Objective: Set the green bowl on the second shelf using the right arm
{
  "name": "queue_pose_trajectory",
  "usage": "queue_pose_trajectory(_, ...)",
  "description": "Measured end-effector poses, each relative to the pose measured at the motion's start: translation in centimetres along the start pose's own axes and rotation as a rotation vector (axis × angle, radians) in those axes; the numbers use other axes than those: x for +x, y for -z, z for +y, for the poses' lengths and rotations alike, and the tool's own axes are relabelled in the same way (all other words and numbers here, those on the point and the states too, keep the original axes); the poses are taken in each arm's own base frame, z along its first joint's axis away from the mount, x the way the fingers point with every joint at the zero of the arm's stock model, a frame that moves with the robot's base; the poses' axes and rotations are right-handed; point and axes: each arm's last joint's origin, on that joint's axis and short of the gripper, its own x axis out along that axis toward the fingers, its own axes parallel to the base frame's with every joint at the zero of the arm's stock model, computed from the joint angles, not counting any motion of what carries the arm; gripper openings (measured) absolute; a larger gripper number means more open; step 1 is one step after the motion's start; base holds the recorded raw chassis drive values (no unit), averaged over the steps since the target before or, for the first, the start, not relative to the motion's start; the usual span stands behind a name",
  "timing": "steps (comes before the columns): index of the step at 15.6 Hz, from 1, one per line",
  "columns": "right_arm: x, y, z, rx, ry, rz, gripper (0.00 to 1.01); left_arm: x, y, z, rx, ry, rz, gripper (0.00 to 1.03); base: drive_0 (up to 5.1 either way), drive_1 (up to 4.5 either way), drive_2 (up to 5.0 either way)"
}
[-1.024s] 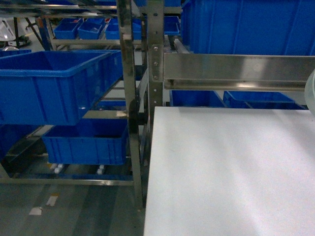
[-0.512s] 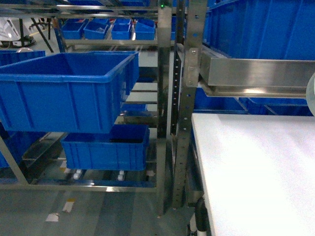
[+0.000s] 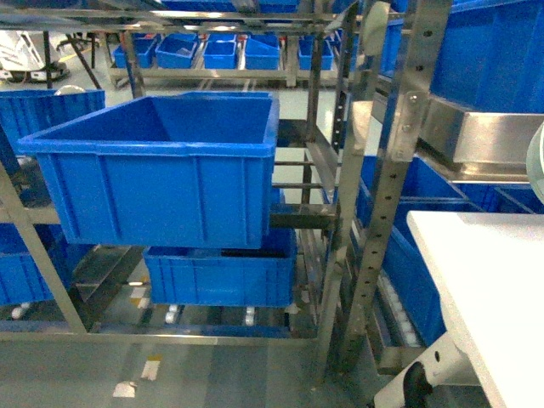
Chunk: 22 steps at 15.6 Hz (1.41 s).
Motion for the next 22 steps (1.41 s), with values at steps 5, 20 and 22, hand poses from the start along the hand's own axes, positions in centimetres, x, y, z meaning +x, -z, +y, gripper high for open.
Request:
queue_pose_trajectory(5,0.0,-0.03,0.0,0.0,0.0,-0.003,0.02,0.0,0.0,0.0,0.0,-0.001,0.0,0.98,-4.9,2.84,2.0)
queue_pose_trajectory(20,0.0,-0.06,0.13,-0.001,-0.007,-0.004,0.02,0.0,-0.04,0.0,0.0,-0.002,-0.004,0.98,-3.3,1.66,1.7)
queue_pose_trajectory(22,0.0,-0.06,0.12,-0.001,-0.006,-0.004,0.02,0.0,0.0,0.0,0.0,-0.002,0.0,0.98,-0.1,4.17,-4.3)
